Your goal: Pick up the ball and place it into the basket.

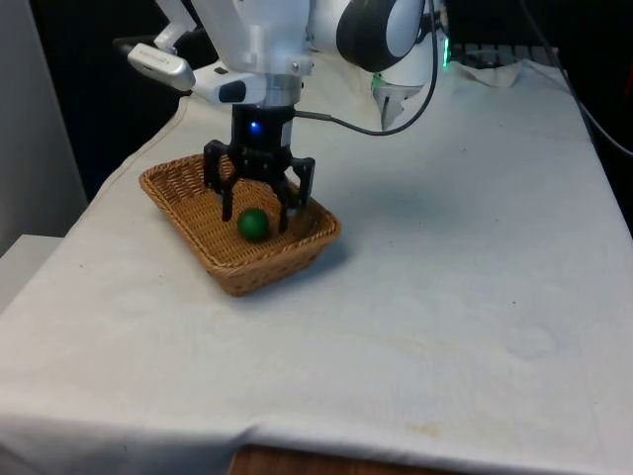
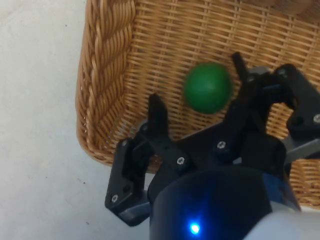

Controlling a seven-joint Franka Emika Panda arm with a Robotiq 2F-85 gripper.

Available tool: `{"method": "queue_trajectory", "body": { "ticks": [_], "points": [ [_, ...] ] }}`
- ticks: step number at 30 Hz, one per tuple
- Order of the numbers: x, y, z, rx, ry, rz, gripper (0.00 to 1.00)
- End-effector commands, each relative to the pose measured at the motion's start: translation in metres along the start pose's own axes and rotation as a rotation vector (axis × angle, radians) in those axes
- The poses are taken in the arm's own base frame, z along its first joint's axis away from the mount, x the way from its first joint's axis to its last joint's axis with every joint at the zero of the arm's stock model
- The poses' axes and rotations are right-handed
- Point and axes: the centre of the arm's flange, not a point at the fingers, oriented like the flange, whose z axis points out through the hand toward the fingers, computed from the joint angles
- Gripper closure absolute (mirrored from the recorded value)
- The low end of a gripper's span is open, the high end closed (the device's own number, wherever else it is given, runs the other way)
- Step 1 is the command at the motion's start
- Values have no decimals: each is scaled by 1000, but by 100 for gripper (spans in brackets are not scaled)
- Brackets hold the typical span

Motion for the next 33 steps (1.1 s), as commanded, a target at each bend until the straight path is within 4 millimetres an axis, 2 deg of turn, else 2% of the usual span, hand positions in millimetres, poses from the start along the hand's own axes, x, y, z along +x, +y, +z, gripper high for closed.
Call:
{"method": "queue_trajectory", "body": {
  "ticks": [1,4,5,10,15,16,17,20,23,24,27,32,33],
  "points": [
    [1,-1,1,1,1,-1,33],
    [1,-1,1,0,0,-1,3],
    [1,-1,1,0,0,-1,0],
    [0,0,1,0,-1,0,0],
    [1,5,-16,0,4,4,0],
    [2,3,-8,-1,8,3,0],
    [1,5,-19,1,5,4,0],
    [0,7,-32,6,10,4,0],
    [-2,8,-41,12,15,2,0],
    [0,7,-38,18,22,3,0],
    [-4,9,-56,17,24,-7,0],
    [-5,9,-72,28,29,-26,0],
    [-3,9,-71,35,36,-24,0]
  ]
}}
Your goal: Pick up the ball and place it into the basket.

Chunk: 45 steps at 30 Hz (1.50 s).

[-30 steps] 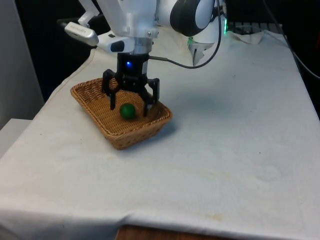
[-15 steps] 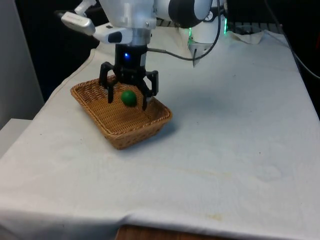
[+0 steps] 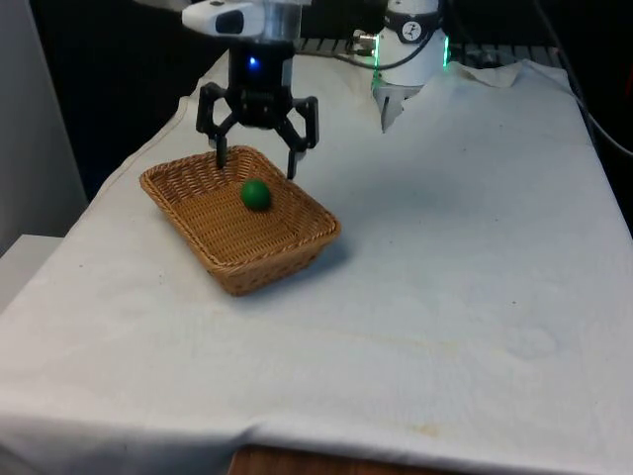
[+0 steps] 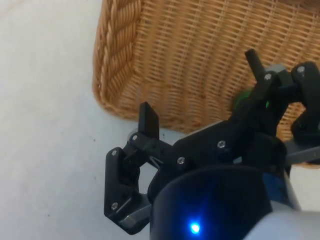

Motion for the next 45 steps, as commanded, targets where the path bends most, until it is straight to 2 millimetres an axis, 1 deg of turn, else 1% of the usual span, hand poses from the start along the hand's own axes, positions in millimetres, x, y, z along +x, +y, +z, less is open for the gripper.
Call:
{"method": "queue_trajectory", "body": {
  "ticks": [1,3,8,9,10,17,18,19,23,24,26,27,33,34,36,40,45],
  "points": [
    [-3,0,-4,-5,-8,-6,0],
    [-6,-2,-14,2,-3,-12,0],
    [-14,-5,-28,15,1,-16,0],
    [-17,-7,-35,21,0,-18,0],
    [-15,-8,-35,32,8,-22,0],
    [-29,-12,-56,38,2,-24,0],
    [-32,-14,-61,43,4,-29,0],
    [-30,-14,-60,51,12,-29,0],
    [-40,-16,-71,55,4,-31,0],
    [-44,-18,-77,63,6,-35,0],
    [-48,-20,-81,68,7,-36,0],
    [-46,-20,-81,79,13,-38,0],
    [-59,-25,-94,90,6,-41,0],
    [-63,-26,-100,98,6,-43,0],
    [-64,-28,-102,114,10,-47,0],
    [-74,-33,-114,120,1,-50,0],
    [-81,-37,-123,134,-2,-54,0]
  ]
}}
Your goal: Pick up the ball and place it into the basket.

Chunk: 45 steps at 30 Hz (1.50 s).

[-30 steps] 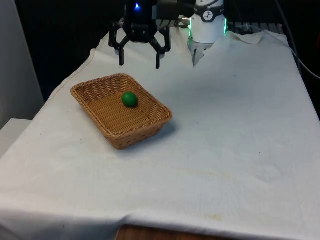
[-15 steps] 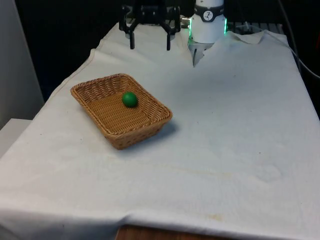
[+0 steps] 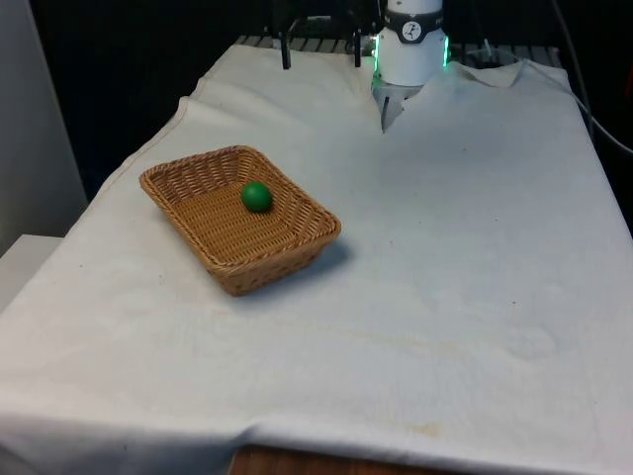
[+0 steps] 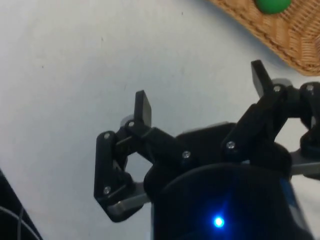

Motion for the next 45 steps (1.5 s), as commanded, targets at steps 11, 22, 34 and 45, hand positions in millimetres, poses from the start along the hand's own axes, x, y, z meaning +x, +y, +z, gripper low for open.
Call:
{"method": "queue_trajectory", "body": {
  "ticks": [11,22,34,45],
  "points": [
    [-24,-17,-20,27,-7,-12,0],
    [-44,-35,-37,63,-1,-28,0],
    [-63,-55,-59,99,-2,-44,0],
    [-71,-59,-79,119,-3,-21,0]
  ]
}}
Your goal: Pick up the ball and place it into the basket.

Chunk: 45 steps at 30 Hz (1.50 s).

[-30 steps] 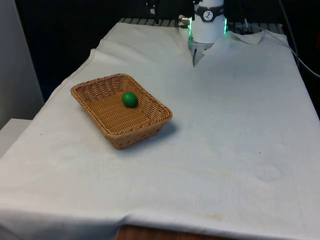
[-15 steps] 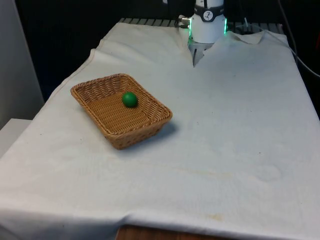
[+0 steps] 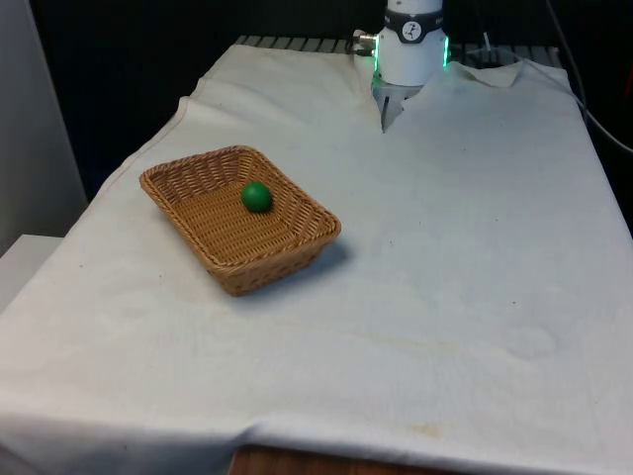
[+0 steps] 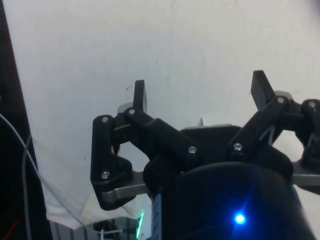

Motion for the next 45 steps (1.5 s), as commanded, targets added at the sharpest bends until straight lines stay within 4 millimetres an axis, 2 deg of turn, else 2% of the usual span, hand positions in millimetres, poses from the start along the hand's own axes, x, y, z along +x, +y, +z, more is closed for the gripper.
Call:
{"method": "queue_trajectory", "body": {
  "ticks": [1,23,45],
  "points": [
    [-1,0,-3,-13,-7,9,0],
    [1,-2,-23,-84,-6,38,0],
    [3,2,-24,-170,-41,93,0]
  ]
}}
